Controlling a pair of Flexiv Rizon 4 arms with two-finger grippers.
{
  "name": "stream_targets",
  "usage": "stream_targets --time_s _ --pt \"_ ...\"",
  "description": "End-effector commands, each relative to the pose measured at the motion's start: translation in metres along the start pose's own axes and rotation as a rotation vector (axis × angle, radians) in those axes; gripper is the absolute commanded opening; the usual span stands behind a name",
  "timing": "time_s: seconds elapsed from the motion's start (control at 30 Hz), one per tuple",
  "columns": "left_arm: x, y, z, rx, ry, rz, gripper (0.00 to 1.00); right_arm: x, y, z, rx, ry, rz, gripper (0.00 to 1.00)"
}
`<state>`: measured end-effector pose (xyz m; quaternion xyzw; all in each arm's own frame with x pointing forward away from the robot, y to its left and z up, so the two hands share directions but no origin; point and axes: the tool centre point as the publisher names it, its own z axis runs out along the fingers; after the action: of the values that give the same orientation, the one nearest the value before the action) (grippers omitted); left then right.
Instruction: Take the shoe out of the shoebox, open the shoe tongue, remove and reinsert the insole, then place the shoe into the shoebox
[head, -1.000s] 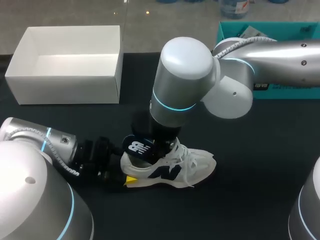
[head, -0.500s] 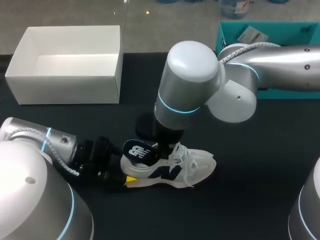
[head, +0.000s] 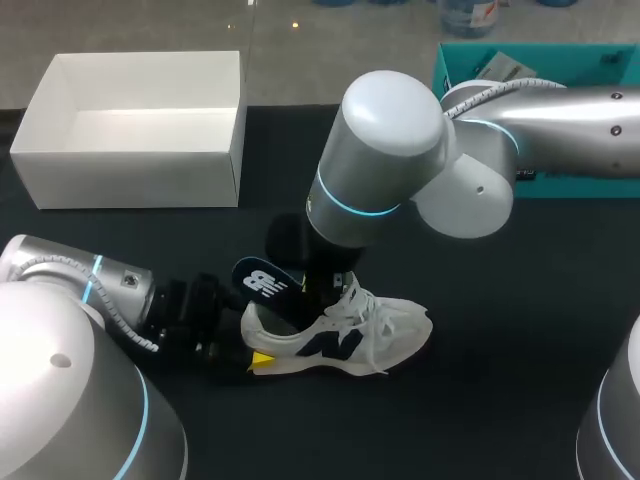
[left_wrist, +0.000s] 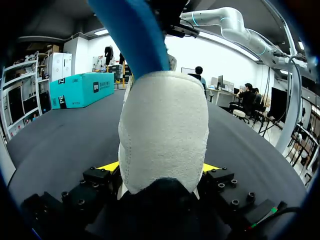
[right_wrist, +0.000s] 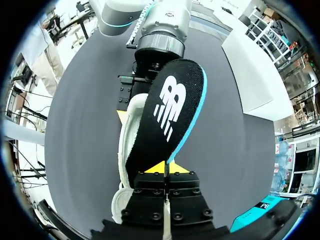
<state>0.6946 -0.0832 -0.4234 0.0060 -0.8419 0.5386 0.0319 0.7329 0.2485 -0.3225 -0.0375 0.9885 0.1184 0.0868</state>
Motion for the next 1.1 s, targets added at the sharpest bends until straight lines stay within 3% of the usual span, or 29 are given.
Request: stream_targets --time_s 0.03,0.27,0.3,0.33,0.37,0.53,0.73,1.1 --pt "0.001 0.002 0.001 -0.001 -0.003 0.0 0.0 -0.005 0.011 0.006 -0.001 0.014 -0.027 0.0" --pt "0.001 0.002 0.001 -0.001 -0.003 0.0 0.0 -0.001 0.006 0.017 -0.148 0.001 -0.005 0.03" --pt "0.001 0.002 0.001 -0.001 -0.003 0.0 0.0 0.0 0.005 0.017 -0.168 -0.005 0.0 0.17" --pt "0.001 0.002 0.001 -0.001 -0.003 0.0 0.0 0.0 0.005 0.016 -0.204 -0.016 -0.002 0.39" --pt "0.001 0.002 0.001 -0.001 -0.003 0.0 0.0 0.001 0.004 0.015 -0.234 -0.025 -0.003 0.45" --pt "0.001 0.002 0.001 -0.001 -0.003 0.0 0.0 0.0 0.003 0.01 -0.314 -0.01 0.022 0.43" --pt "0.001 0.002 0.001 -0.001 -0.003 0.0 0.0 -0.006 0.003 0.006 -0.306 0.041 0.022 0.42" --pt "0.001 0.002 0.001 -0.001 -0.003 0.0 0.0 -0.015 0.015 0.014 -0.365 0.174 -0.046 0.42"
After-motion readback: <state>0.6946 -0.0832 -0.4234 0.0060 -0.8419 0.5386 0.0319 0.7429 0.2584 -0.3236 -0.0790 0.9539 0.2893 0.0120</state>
